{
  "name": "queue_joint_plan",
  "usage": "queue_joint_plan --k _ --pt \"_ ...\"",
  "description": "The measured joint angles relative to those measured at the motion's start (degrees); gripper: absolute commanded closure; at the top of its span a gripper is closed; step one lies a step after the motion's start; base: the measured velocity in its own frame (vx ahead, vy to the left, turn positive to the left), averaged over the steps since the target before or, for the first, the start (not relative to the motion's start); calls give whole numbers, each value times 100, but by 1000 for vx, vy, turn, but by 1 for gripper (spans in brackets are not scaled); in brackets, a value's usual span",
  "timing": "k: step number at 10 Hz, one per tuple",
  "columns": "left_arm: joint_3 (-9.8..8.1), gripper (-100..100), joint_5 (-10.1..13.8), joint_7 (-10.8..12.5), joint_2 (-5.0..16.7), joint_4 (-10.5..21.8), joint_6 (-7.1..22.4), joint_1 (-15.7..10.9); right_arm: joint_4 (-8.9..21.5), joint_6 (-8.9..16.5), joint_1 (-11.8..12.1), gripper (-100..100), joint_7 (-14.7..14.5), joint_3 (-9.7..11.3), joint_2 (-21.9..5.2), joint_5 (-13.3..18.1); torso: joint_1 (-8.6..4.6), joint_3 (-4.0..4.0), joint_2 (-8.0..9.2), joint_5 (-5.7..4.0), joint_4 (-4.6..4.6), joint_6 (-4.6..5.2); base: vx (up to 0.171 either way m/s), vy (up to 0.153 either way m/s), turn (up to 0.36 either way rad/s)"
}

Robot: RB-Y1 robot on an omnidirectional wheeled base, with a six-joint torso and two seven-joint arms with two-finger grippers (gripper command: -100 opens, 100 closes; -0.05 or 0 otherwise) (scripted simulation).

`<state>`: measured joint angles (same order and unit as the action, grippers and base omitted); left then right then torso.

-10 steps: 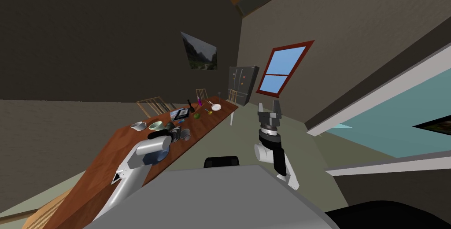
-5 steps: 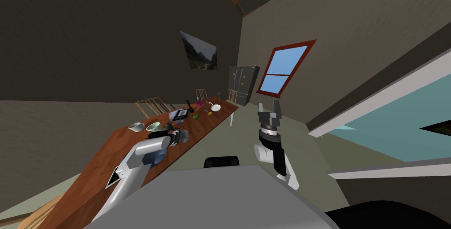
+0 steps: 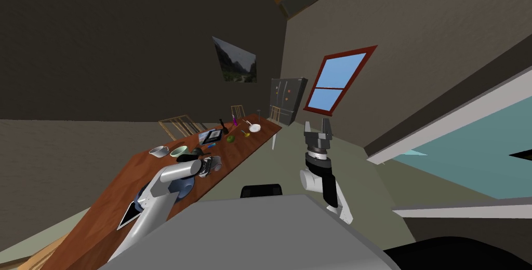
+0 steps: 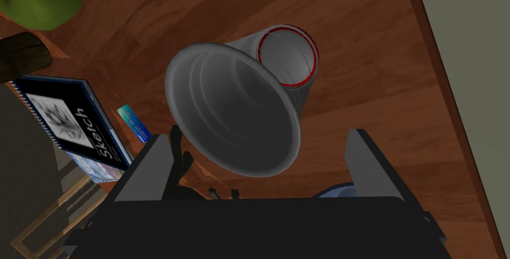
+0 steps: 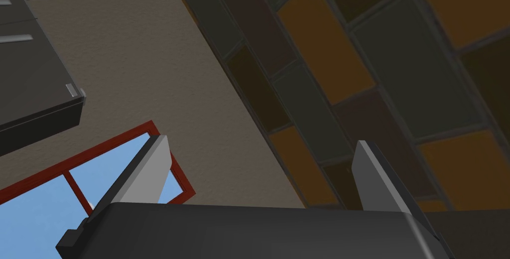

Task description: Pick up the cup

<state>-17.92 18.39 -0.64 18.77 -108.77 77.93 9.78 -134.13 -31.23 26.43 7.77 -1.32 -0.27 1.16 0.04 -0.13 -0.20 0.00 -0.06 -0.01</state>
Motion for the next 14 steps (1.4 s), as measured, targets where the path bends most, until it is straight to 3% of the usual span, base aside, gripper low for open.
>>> queue_joint_plan --k 4,5,6,10,11,14 --pt "1 -100 63 -28 27 248 460 -36 0 0 0 0 0 0 0 0 10 -4 -7 2 -1 0 62 17 16" --pt "2 0 65 -31 26 259 485 -33 0 0 0 0 0 0 0 0 5 2 4 1 1 0 7 2 -1" --pt "2 -100 65 -31 27 257 482 -34 0 0 -1 0 0 0 0 0 2 9 15 0 3 0 6 8 -11" --pt "106 -100 -45 -54 -32 743 71 -134 0 0 -1 0 0 0 0 0 4 13 22 1 5 0 2 8 -11" --pt "109 100 -48 -57 -34 758 45 -135 0 0 -1 0 0 0 0 0 2 13 23 0 5 0 0 0 0" --pt "110 100 -48 -60 -33 754 46 -138 0 0 -1 0 0 0 0 0 1 12 21 1 4 -3 0 0 0"
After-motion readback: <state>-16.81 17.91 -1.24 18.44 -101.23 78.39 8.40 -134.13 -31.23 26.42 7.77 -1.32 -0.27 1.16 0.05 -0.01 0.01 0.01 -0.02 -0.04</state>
